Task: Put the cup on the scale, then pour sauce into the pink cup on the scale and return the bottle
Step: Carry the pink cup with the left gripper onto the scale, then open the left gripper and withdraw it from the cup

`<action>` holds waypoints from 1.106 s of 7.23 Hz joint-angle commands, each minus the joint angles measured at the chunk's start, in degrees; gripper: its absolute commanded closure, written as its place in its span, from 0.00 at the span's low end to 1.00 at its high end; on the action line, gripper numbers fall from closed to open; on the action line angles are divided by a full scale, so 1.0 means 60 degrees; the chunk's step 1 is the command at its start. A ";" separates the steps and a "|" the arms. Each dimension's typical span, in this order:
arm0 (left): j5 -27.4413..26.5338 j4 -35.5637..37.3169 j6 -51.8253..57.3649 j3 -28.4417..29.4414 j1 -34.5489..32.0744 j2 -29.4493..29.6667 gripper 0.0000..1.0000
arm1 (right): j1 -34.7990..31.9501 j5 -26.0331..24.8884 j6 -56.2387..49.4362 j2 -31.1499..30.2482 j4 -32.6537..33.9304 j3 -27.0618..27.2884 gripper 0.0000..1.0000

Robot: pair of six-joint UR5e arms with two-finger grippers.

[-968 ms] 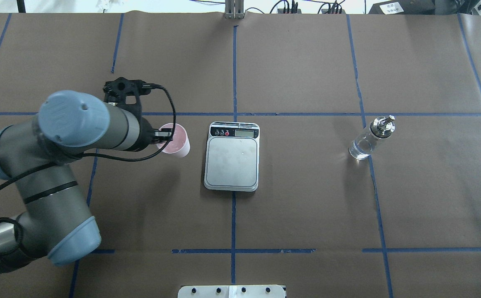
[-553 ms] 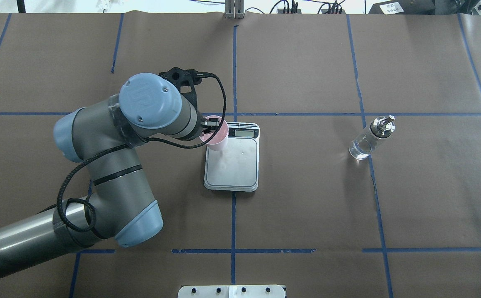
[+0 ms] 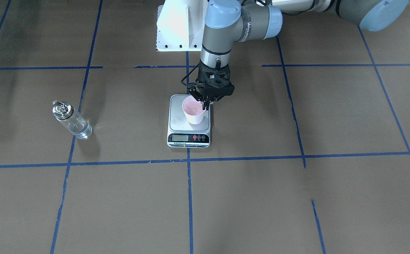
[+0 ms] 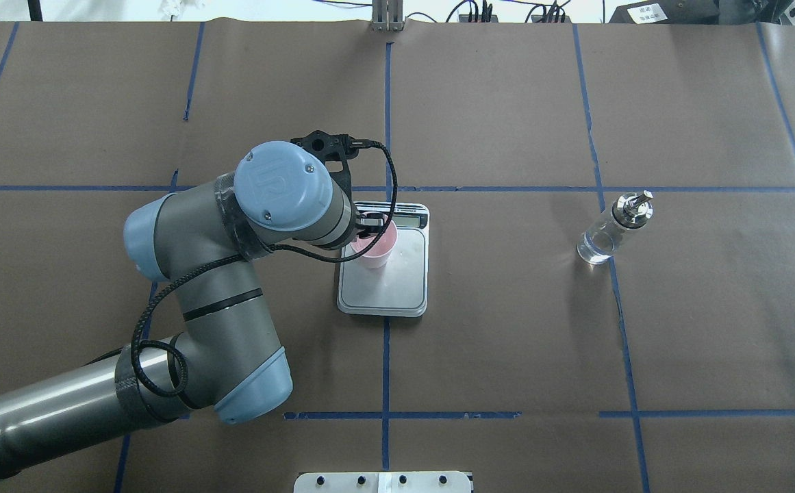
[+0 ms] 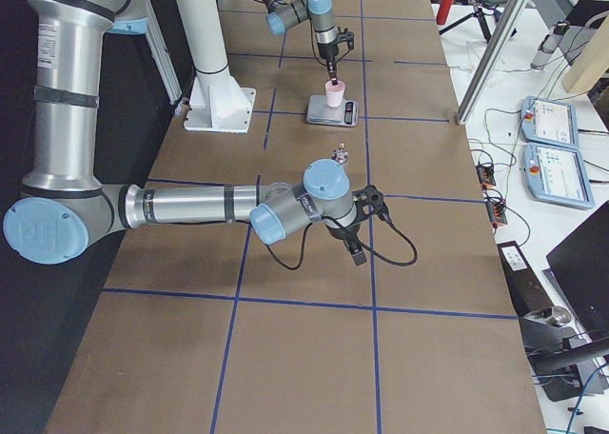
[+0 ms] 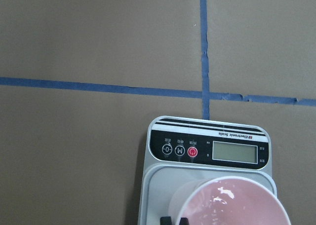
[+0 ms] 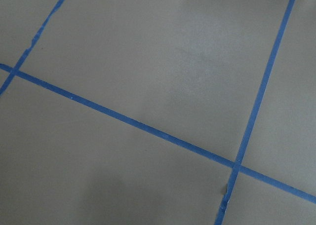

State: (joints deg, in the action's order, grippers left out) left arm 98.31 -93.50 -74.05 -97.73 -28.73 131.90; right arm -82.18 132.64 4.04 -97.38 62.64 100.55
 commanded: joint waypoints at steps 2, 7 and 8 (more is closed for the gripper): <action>0.0006 0.0013 0.0022 -0.0059 0.0072 -0.0010 0.56 | 0.0000 0.0012 0.0000 -0.0015 -0.0011 0.0000 0.00; 0.1098 0.0189 0.3701 -0.2703 -0.1268 -0.2185 0.00 | 0.0116 0.0026 0.0305 -0.0015 -0.0011 0.0029 0.00; 0.1351 0.0174 0.4801 -0.3335 -0.1884 -0.3063 0.00 | 0.0407 0.0142 0.1468 0.0000 -0.0170 0.0232 0.00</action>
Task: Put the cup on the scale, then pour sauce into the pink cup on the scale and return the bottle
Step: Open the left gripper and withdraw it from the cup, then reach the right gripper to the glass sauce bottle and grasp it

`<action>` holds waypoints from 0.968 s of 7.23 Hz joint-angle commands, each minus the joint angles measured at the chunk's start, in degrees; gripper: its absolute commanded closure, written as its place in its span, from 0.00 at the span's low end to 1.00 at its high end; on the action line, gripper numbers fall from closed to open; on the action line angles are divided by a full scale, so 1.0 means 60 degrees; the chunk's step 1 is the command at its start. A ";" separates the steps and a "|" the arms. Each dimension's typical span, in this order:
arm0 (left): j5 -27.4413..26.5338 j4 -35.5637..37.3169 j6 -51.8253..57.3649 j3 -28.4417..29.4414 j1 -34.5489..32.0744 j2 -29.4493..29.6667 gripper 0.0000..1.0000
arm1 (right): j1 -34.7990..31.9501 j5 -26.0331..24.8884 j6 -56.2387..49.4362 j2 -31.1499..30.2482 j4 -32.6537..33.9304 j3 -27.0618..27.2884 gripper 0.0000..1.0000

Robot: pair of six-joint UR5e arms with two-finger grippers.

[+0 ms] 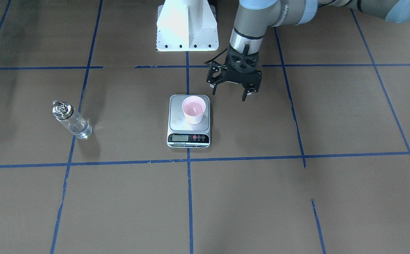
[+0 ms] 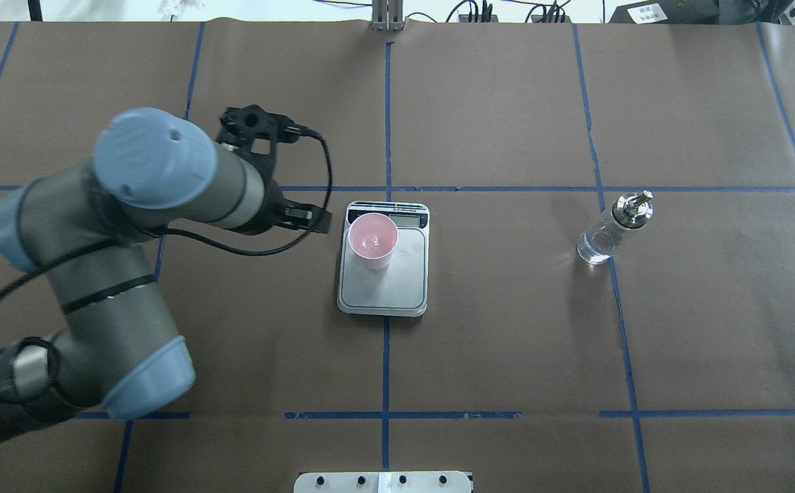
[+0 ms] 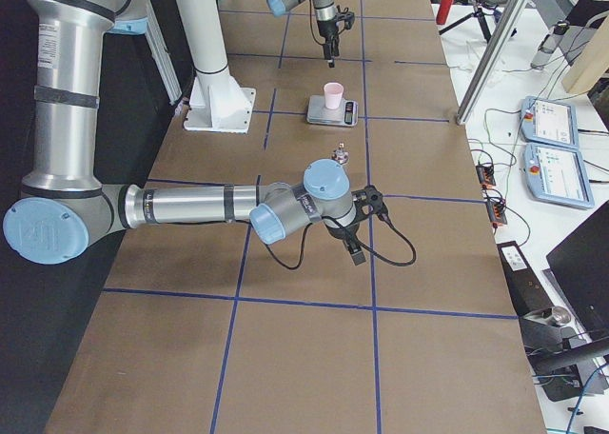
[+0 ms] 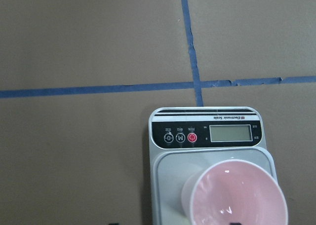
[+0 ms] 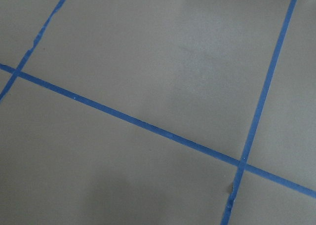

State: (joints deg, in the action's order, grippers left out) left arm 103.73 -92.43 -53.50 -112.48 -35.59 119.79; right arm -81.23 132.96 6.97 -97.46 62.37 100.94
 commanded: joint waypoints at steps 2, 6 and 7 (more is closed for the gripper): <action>0.1776 -0.0049 0.5043 -0.1014 -0.2961 -0.2657 0.00 | 0.1563 0.0033 0.4430 0.0027 -0.1527 0.0882 0.00; 0.4361 -0.0167 1.1207 0.2403 -0.8108 -0.3618 0.00 | 0.4365 -0.1505 0.8472 0.0756 -0.0893 0.3153 0.00; 0.4420 -0.0065 1.1231 0.2820 -0.8203 -0.3603 0.00 | 0.4833 -0.2042 0.8796 0.0992 -0.0308 0.3577 0.00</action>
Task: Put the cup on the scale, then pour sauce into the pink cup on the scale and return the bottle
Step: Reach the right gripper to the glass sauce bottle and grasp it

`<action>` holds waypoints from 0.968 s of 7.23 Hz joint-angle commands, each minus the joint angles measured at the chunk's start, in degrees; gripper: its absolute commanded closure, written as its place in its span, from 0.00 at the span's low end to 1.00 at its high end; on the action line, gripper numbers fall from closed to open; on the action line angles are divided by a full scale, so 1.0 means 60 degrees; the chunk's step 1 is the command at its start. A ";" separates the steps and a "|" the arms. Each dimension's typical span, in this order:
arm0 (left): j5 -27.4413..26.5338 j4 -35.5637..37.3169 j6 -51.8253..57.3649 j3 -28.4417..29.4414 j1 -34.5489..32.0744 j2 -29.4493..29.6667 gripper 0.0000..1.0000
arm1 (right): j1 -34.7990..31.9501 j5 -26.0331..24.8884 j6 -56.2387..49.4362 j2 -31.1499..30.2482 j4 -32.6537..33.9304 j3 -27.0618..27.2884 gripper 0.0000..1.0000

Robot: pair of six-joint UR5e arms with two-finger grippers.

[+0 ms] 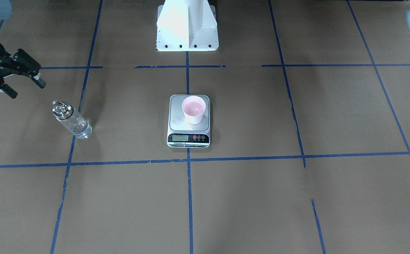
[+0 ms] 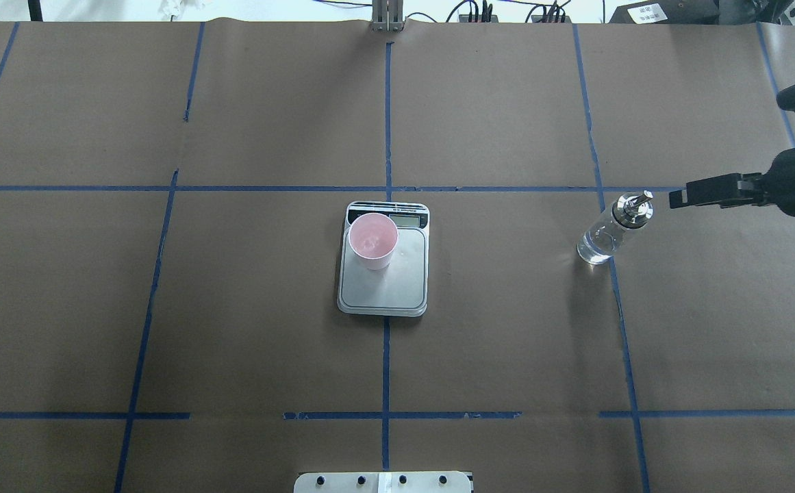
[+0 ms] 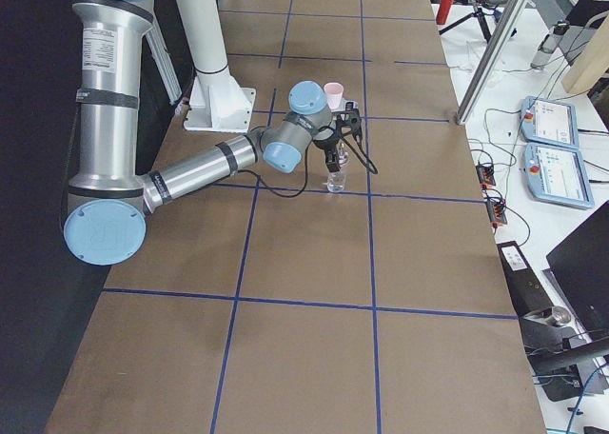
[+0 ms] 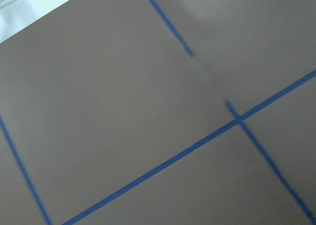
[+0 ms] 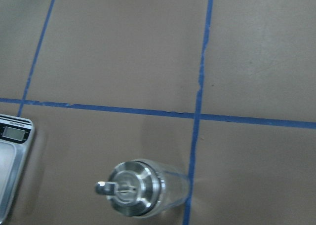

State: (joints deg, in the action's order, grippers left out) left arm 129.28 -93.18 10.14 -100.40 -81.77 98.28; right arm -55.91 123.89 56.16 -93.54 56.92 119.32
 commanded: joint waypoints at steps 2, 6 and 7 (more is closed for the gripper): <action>0.0192 0.0060 0.0653 0.1147 -0.0843 -0.0396 0.00 | 0.2294 -0.3073 0.0965 -0.0110 0.0650 0.0869 0.00; 0.0221 0.0134 0.0595 0.1134 -0.0945 -0.1462 0.00 | 0.5023 -0.7298 0.1741 -0.1227 0.0125 0.1076 0.00; 0.0236 0.0163 0.0595 0.1017 -0.1236 -0.1757 0.00 | 0.5346 -0.7985 0.1757 -0.1329 -0.0805 0.0539 0.00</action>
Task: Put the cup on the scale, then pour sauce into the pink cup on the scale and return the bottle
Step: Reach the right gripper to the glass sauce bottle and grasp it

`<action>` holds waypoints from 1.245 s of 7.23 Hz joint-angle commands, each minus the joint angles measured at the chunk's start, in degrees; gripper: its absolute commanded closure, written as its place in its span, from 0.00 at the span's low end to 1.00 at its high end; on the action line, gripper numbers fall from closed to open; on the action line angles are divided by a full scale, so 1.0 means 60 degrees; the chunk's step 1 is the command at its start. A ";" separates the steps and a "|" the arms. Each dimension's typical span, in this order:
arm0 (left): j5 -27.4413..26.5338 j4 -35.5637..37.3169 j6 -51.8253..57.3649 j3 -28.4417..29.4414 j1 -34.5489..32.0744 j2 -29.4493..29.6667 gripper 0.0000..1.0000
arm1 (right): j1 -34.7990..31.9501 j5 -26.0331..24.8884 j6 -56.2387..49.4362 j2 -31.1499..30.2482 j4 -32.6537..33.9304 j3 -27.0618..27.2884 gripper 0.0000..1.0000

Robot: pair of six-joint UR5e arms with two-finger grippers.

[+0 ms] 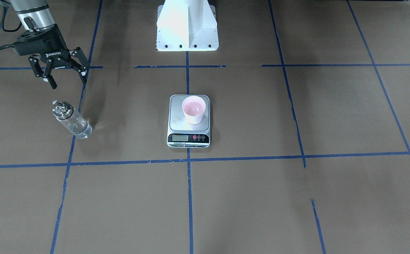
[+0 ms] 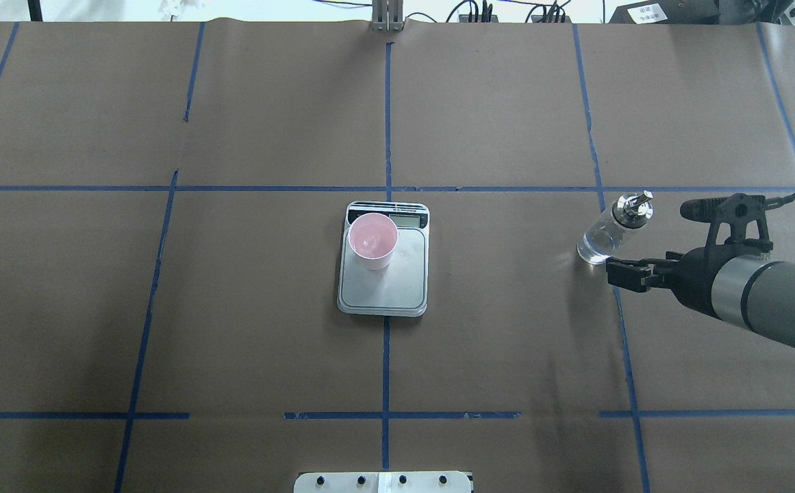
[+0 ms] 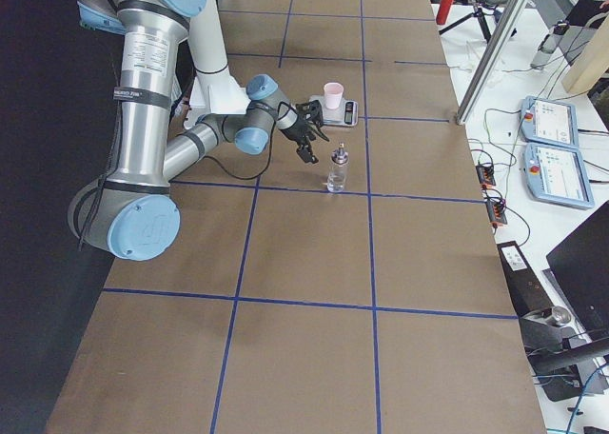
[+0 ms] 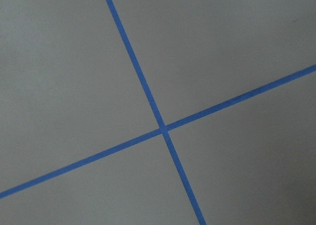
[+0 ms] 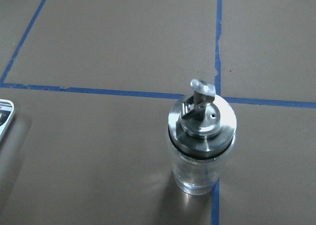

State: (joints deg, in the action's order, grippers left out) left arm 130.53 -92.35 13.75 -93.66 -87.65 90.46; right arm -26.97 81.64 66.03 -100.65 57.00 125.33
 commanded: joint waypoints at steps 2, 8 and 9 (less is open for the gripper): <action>0.0042 0.0055 -0.0021 -0.0210 -0.0245 -0.0458 0.00 | 0.1021 -0.2103 0.0098 -0.0101 -0.2565 -0.1826 0.00; 0.0569 0.0040 -0.0021 -0.0387 -0.0245 -0.0488 0.00 | 0.1302 -0.3571 -0.0063 0.1189 -0.2952 -0.3794 0.00; 0.0570 0.0040 -0.0021 -0.0387 -0.0260 -0.0473 0.00 | 0.1288 -0.3791 -0.0063 0.1203 -0.2952 -0.3896 0.00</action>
State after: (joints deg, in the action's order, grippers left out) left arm 133.84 -92.11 13.61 -95.92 -89.18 87.55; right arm -19.16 60.46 65.71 -93.55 39.30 102.70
